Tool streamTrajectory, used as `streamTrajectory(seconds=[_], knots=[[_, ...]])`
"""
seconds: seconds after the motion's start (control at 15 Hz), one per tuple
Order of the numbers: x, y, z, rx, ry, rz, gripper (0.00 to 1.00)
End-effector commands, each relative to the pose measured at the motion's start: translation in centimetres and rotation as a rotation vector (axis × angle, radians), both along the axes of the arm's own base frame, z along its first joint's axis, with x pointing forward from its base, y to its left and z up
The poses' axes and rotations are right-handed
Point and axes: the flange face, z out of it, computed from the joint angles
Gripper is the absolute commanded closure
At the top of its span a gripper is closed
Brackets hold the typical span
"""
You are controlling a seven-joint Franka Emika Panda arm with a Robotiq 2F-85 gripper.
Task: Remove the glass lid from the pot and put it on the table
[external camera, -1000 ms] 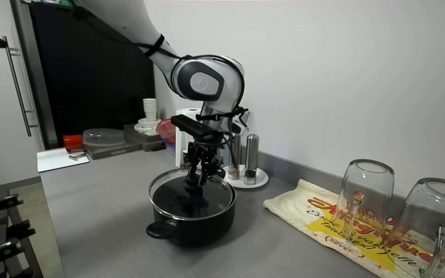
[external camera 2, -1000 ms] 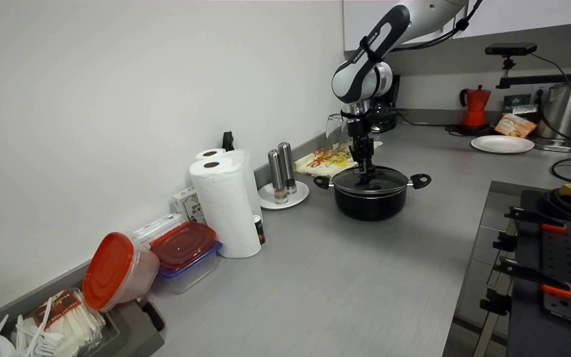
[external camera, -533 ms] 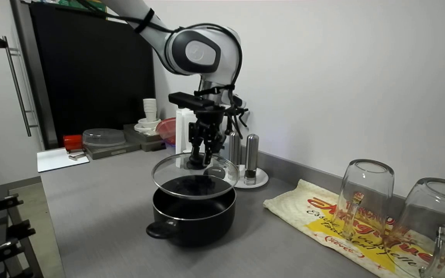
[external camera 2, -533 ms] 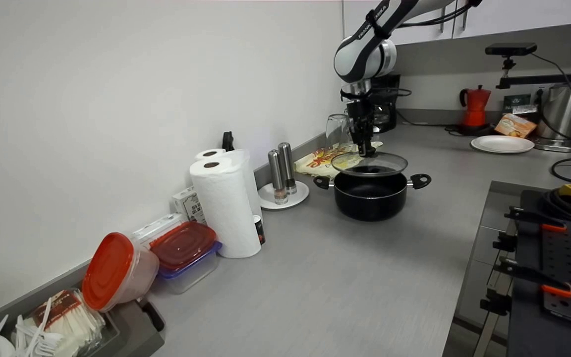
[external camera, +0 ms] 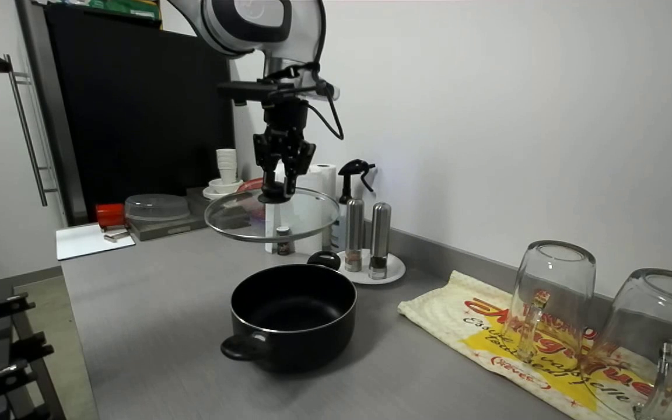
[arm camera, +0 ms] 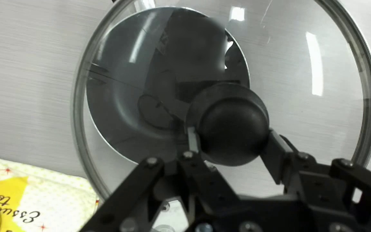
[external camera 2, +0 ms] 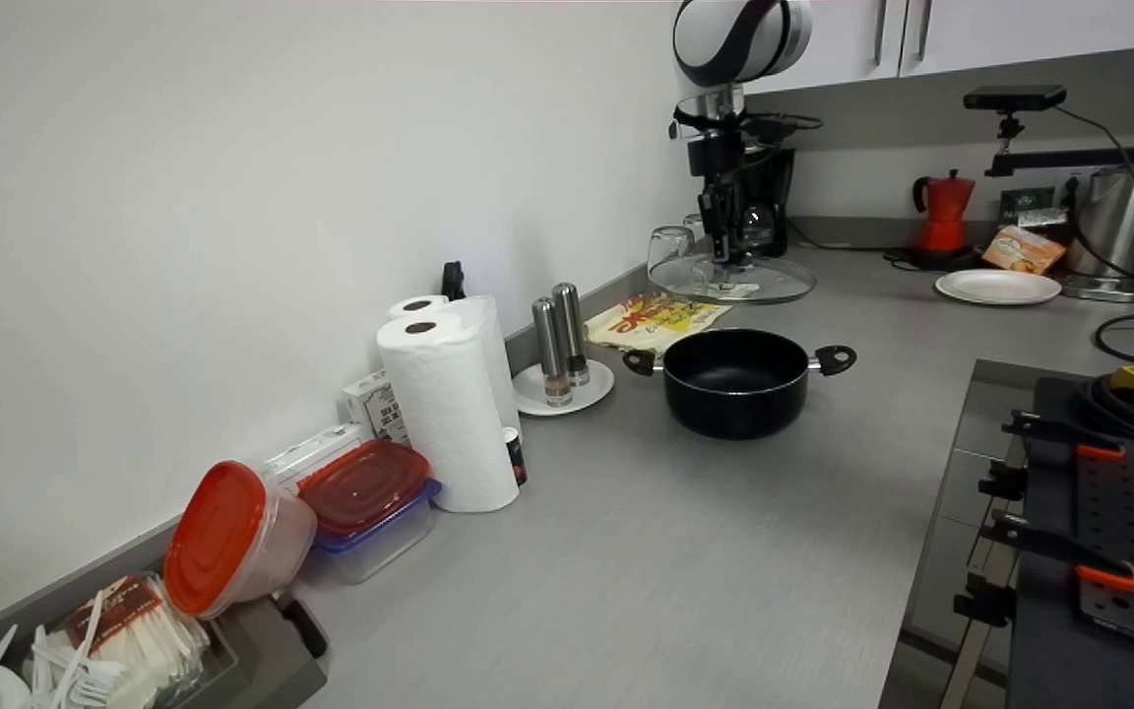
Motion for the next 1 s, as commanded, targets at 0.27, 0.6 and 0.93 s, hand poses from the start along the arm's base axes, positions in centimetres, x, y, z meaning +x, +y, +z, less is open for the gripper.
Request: streamTrajectory(seconds=[0.27, 0.6, 0.93], knots=[[-5.0, 7.3, 4.0, -0.054, -0.052, 0.17, 0.76], [-5.8, 16.5, 3.2, -0.108, -0.086, 0.312, 0.76], [-5.9, 24.9, -0.3, -0.167, -0.118, 0.423, 0.76]])
